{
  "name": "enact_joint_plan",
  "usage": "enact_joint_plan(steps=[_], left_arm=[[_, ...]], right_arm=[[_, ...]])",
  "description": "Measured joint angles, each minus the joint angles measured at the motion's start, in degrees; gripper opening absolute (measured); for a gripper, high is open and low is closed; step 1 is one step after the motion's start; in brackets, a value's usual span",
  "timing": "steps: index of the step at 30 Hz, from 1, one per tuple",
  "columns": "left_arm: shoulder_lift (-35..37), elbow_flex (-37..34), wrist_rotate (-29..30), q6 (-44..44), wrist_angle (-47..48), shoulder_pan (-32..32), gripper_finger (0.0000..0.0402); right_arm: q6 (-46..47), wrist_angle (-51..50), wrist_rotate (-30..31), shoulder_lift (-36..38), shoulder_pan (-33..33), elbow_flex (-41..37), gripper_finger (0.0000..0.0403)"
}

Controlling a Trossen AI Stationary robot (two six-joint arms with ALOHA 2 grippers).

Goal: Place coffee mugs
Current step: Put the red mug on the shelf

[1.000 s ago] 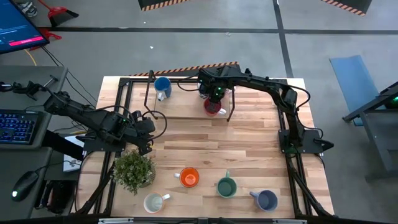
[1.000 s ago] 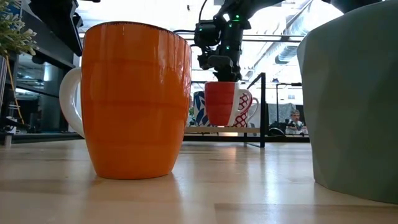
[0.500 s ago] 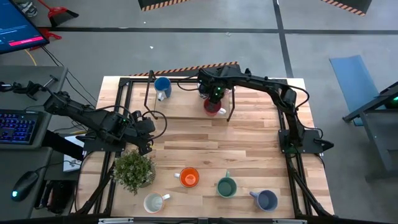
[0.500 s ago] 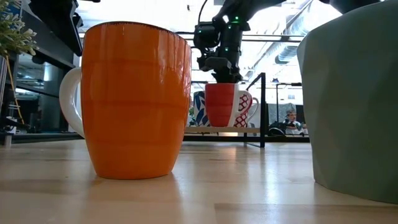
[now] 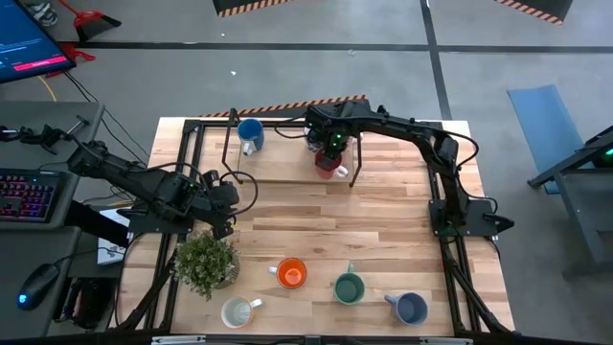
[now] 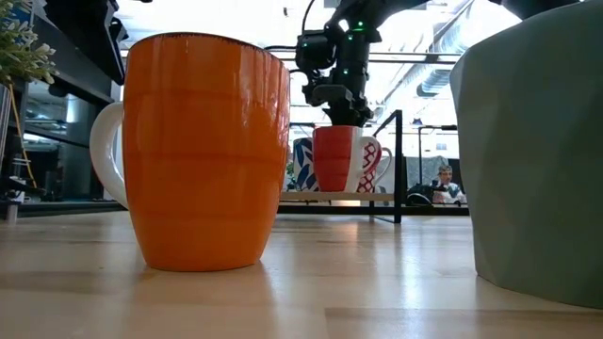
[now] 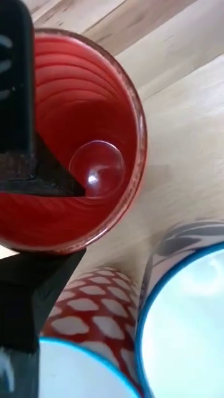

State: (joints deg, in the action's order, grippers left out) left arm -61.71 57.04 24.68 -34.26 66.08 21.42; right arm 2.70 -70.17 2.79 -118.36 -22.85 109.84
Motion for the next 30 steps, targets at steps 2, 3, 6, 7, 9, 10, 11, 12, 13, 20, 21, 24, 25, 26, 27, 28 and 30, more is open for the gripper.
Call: enact_joint_plan(steps=[2,3,6,7,9,10,11,12,13,20,21,24,25,26,27,28,30], left_arm=[[0.0,0.0,0.0,0.0,0.0,0.0,0.0115],[0.0,0.0,0.0,0.0,0.0,0.0,0.0115],[0.0,0.0,0.0,0.0,0.0,0.0,0.0115],[0.0,0.0,0.0,0.0,0.0,0.0,0.0115],[0.0,0.0,0.0,0.0,0.0,0.0,0.0115],[0.0,0.0,0.0,0.0,0.0,0.0,0.0115],[0.0,0.0,0.0,0.0,0.0,0.0,0.0115],[0.0,0.0,0.0,0.0,0.0,0.0,0.0115],[0.0,0.0,0.0,0.0,0.0,0.0,0.0115],[0.0,0.0,0.0,0.0,0.0,0.0,0.0115],[0.0,0.0,0.0,0.0,0.0,0.0,0.0115],[0.0,0.0,0.0,0.0,0.0,0.0,0.0115],[0.0,0.0,0.0,0.0,0.0,0.0,0.0115],[0.0,0.0,0.0,0.0,0.0,0.0,0.0115],[0.0,0.0,0.0,0.0,0.0,0.0,0.0115],[0.0,0.0,0.0,0.0,0.0,0.0,0.0115],[0.0,0.0,0.0,0.0,0.0,0.0,0.0115]], right_arm=[[0.1,0.0,0.0,0.4,0.0,0.0,0.0108],[0.1,-0.1,0.1,0.6,0.0,0.0,0.0108],[0.5,-0.6,0.3,1.3,0.0,0.6,0.0108],[1.2,-0.6,0.4,1.4,0.0,1.2,0.0108],[2.2,-1.1,0.3,1.6,0.0,2.6,0.0108],[2.4,-1.3,0.0,1.6,0.0,3.4,0.0108],[2.5,-1.2,-0.8,1.6,0.1,4.3,0.0108],[2.5,-0.9,-1.9,1.6,0.1,5.1,0.0108],[2.5,-0.4,-2.8,1.7,0.2,5.7,0.0108],[-0.8,10.3,-10.9,1.4,2.6,6.5,0.0108],[-1.7,10.6,-11.4,1.0,3.3,6.5,0.0108],[-4.0,10.5,-11.6,-1.1,4.9,6.3,0.0108],[-4.7,10.4,-11.3,-1.8,5.3,6.3,0.0108],[-5.5,10.5,-10.6,-2.4,5.6,6.3,0.0108],[-6.2,10.5,-9.4,-2.9,5.9,6.3,0.0108],[-6.7,10.5,-8.2,-3.3,6.1,6.3,0.0108],[-7.5,10.7,-5.6,-3.7,6.2,6.2,0.0108]])
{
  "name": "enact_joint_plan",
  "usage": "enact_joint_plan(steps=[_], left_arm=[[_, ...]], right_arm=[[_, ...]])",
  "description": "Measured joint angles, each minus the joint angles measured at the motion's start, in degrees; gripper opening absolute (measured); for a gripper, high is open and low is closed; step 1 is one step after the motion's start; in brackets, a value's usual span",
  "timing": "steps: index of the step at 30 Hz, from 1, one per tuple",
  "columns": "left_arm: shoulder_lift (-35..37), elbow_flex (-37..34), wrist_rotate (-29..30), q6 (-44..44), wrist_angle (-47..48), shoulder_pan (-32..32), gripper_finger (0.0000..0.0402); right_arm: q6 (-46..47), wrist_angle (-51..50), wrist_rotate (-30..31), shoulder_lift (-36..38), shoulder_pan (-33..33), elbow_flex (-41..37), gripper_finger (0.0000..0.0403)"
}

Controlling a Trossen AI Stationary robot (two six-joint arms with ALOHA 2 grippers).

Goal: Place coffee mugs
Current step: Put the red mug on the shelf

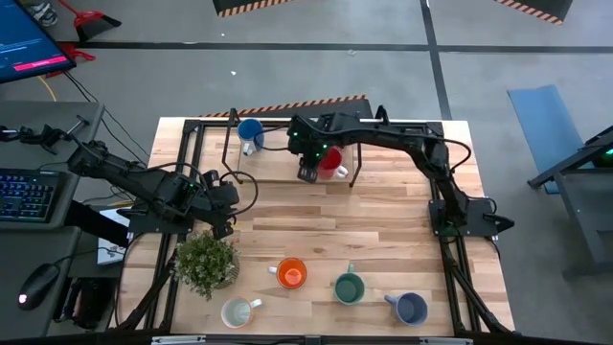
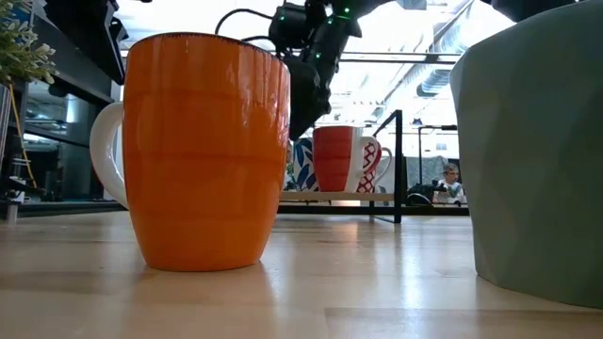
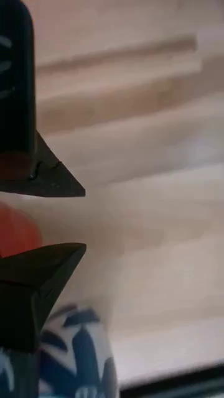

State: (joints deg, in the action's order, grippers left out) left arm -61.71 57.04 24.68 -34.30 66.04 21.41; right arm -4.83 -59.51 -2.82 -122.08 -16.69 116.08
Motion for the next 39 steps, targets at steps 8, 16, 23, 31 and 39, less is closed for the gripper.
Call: enact_joint_plan(steps=[8,16,23,31,39], left_arm=[[0.0,0.0,0.0,0.0,0.0,0.0,0.0115],[0.0,0.0,0.0,0.0,0.0,0.0,0.0115],[0.0,0.0,0.0,-0.1,0.0,0.0,0.0115],[0.0,0.0,0.0,-0.1,0.0,0.0,0.0115],[0.0,0.0,-0.1,-0.1,0.0,0.0,0.0115]], right_arm=[[-0.2,-3.1,1.3,0.0,-0.6,0.0,0.0108],[-0.7,-5.7,2.5,0.0,-0.7,0.0,0.0108],[-1.5,-6.9,3.9,0.0,-0.9,0.0,0.0108],[-1.6,-8.1,6.3,0.0,-1.0,0.0,0.0108],[-1.6,-7.4,7.2,0.0,-1.0,0.0,0.0108]])
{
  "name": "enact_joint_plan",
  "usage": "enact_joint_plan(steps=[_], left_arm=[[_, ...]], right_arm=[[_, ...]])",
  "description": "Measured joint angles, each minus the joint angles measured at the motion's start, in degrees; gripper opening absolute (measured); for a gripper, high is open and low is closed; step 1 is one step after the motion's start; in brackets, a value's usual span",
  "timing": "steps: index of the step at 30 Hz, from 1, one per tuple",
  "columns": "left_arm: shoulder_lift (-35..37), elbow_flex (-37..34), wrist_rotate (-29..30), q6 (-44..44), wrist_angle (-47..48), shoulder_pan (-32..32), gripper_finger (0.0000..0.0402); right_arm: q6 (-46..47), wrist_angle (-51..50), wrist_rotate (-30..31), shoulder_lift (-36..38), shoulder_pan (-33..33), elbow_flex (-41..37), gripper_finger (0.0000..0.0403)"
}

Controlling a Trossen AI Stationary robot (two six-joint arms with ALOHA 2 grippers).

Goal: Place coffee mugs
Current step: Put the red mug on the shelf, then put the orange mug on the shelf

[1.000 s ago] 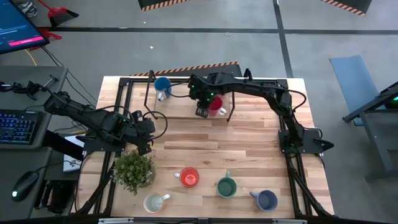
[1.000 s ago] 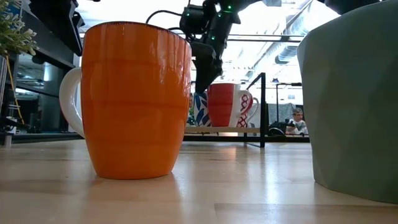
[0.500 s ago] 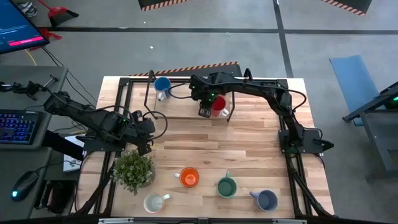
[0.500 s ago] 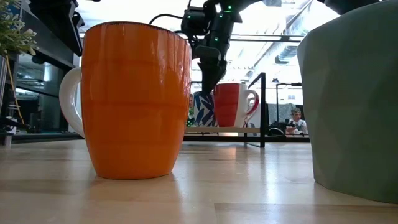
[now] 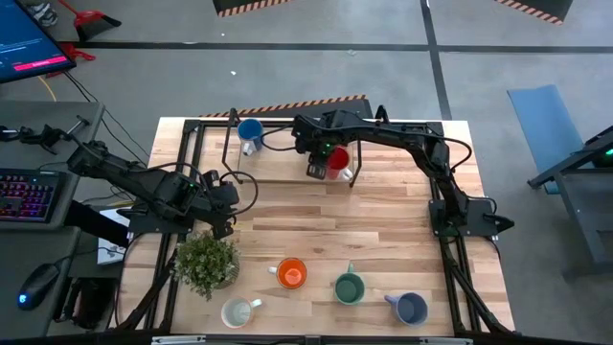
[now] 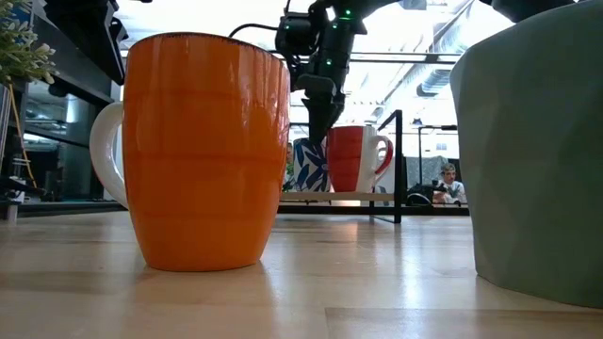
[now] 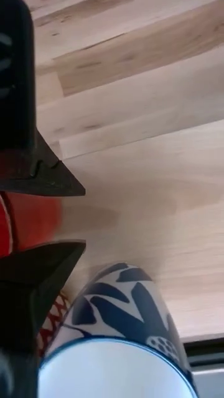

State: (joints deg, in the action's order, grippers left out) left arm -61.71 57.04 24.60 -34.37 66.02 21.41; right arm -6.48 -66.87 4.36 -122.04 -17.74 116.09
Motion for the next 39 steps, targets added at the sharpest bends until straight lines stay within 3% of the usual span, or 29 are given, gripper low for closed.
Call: enact_joint_plan(steps=[6,11,16,29,39], left_arm=[[0.0,0.0,0.0,0.0,0.0,0.0,0.0115],[0.0,0.0,0.0,0.0,0.0,0.0,0.0115],[0.0,0.0,0.0,-1.4,0.0,0.0,0.0115],[0.0,0.0,0.0,-1.4,-1.1,0.0,0.0115],[0.0,0.0,0.0,-1.4,-3.4,0.0,0.0115]], right_arm=[[0.1,2.0,0.6,0.1,0.0,0.5,0.0108],[0.1,1.7,-5.0,0.4,0.7,4.7,0.0108],[0.0,-1.6,-5.3,0.4,0.6,6.4,0.0108],[-1.5,-0.4,-3.2,0.3,0.5,-0.6,0.0108],[-1.4,-1.1,-1.9,0.3,0.0,-1.5,0.0108]])
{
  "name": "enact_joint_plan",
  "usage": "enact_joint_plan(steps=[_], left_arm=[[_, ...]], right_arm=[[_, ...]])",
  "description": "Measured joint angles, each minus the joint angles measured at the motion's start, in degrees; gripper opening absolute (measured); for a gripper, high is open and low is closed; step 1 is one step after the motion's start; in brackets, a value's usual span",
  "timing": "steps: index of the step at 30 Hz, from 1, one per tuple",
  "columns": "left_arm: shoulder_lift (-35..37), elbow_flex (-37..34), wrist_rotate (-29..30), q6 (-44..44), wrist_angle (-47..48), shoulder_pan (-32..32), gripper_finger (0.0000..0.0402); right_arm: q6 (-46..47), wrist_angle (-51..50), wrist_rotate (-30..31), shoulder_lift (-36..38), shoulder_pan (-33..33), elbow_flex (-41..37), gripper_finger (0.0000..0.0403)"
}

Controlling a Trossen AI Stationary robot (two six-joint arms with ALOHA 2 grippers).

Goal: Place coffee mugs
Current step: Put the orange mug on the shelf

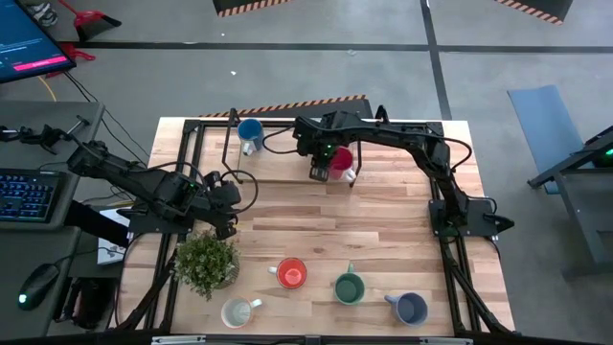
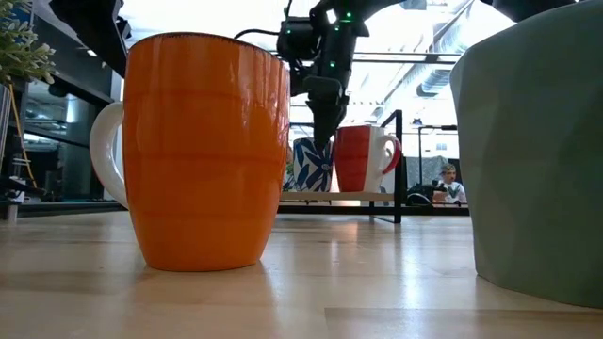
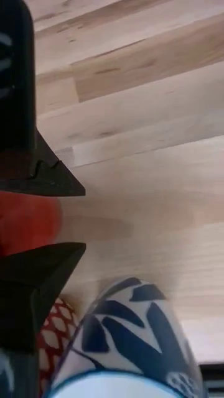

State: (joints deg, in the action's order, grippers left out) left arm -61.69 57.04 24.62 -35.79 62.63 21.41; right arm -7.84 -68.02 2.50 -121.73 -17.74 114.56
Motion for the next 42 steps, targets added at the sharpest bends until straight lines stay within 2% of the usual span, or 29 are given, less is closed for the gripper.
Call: enact_joint_plan(steps=[4,6,11,16,19,22,25,27,32,34,36,40,42], left_arm=[[0.0,0.0,0.0,0.6,0.0,0.0,0.0115],[0.0,0.0,0.0,1.4,0.0,0.0,0.0115],[0.0,0.0,0.0,1.4,0.0,0.0,0.0115],[0.0,0.0,0.0,0.0,0.0,0.0,0.0115],[0.0,0.0,0.0,0.0,0.0,0.0,0.0115],[0.0,0.0,0.2,0.0,-0.8,0.0,0.0115],[-0.4,-0.1,1.8,0.1,-6.1,0.0,0.0115],[-1.2,0.0,3.2,1.5,-13.2,0.0,0.0115],[-5.6,0.2,1.7,11.4,-35.8,-0.8,0.0115],[-8.9,1.1,1.2,13.8,-39.5,-1.4,0.0115],[-13.5,3.4,-1.5,14.5,-39.7,-2.2,0.0115],[-23.2,12.0,-7.3,14.4,-31.8,-3.1,0.0115],[-27.5,17.7,-7.7,14.5,-23.2,-2.9,0.0115]], right_arm=[[-0.1,3.8,-0.3,0.0,0.1,0.0,0.0108],[0.0,6.2,-2.4,0.0,0.1,0.0,0.0108],[1.4,5.1,-14.0,0.0,0.4,2.6,0.0108],[1.4,-10.4,-30.4,0.0,1.6,7.8,0.0108],[-0.9,-23.1,-35.7,0.1,3.3,9.5,0.0108],[-1.1,-21.5,-36.0,2.8,6.1,6.2,0.0108],[-3.3,-21.4,-35.2,6.5,9.5,2.3,0.0108],[-3.5,-22.5,-33.1,9.3,11.8,-2.0,0.0108],[0.2,-21.9,-25.4,20.2,16.7,-17.0,0.0108],[3.8,-21.2,-22.2,25.0,18.4,-23.8,0.0108],[8.9,-19.3,-20.1,30.0,20.0,-30.5,0.0108],[19.4,-11.7,-19.4,39.7,23.3,-42.1,0.0108],[24.5,-7.1,-19.5,43.8,25.0,-46.6,0.0108]])
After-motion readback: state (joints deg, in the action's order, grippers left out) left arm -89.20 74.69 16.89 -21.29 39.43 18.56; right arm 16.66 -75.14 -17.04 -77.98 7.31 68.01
